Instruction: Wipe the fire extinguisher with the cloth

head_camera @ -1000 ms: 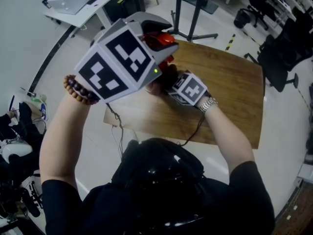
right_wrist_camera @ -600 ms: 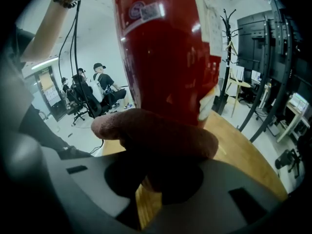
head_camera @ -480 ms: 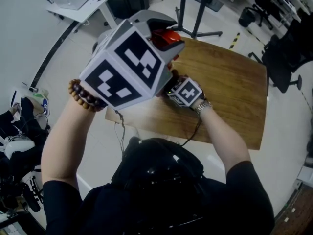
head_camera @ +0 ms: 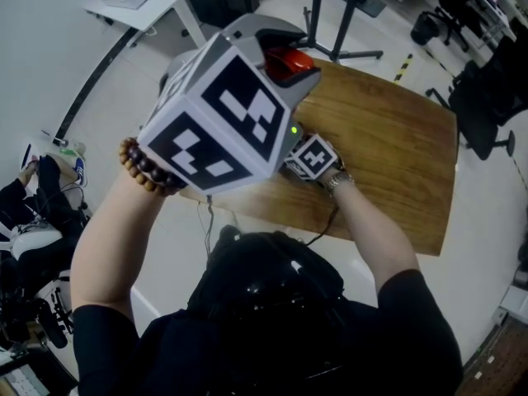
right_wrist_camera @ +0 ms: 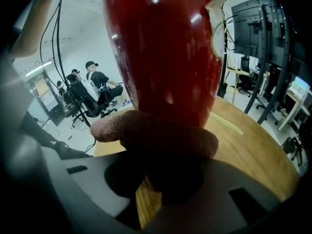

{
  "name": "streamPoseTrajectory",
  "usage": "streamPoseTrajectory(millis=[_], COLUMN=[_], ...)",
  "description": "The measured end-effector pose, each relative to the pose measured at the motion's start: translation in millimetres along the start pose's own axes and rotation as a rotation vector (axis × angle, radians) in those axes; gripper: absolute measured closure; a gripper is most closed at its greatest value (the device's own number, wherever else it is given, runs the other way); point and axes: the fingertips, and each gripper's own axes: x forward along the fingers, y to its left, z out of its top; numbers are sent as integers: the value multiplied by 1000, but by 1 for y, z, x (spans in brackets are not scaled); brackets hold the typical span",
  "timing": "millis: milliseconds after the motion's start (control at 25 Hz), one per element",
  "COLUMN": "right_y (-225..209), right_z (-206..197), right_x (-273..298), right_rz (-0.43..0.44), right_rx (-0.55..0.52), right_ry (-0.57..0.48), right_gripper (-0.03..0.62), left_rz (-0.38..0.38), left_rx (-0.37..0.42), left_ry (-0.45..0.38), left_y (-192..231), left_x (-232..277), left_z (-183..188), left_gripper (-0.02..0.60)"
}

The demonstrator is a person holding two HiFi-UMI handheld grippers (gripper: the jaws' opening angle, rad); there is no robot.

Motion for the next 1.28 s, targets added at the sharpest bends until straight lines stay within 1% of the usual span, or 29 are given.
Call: streamPoseTrajectory(millis=[240,440,640,800,880,1000,1080,1280], right_y=[-2,-2,0,-5,-6,-5,-2,4], right_z=[-11,-9,-11,-5,-1,0,-3,6], right_x=[12,16,10,-8,-18,-35,-49,-93], right_rz=[-3,-6,-14,-64,-91,-125,-145,-181], right_rx=[15,20,42,59,67,89,104,136], right_ry=[25,23,18,-12,-29,-43,-44,-100], right_gripper=[515,515,514,514,514,515,516,515], left_rz=[13,28,35,34,28,10,-5,-64], left_rx=[-10,-23,-60,-84,-63,-6,15,67], left_ry=[4,4,-14,-37,-35,-7,7,1], left_y=[1,5,7,9,7,2,0,-2], left_x=[0,-1,-4,-10,-9,-3,1,1], left_z=[0,-1,-3,-4,-6,-8,-7,-9], left_gripper=[408,408,408,405,405,405,405,407])
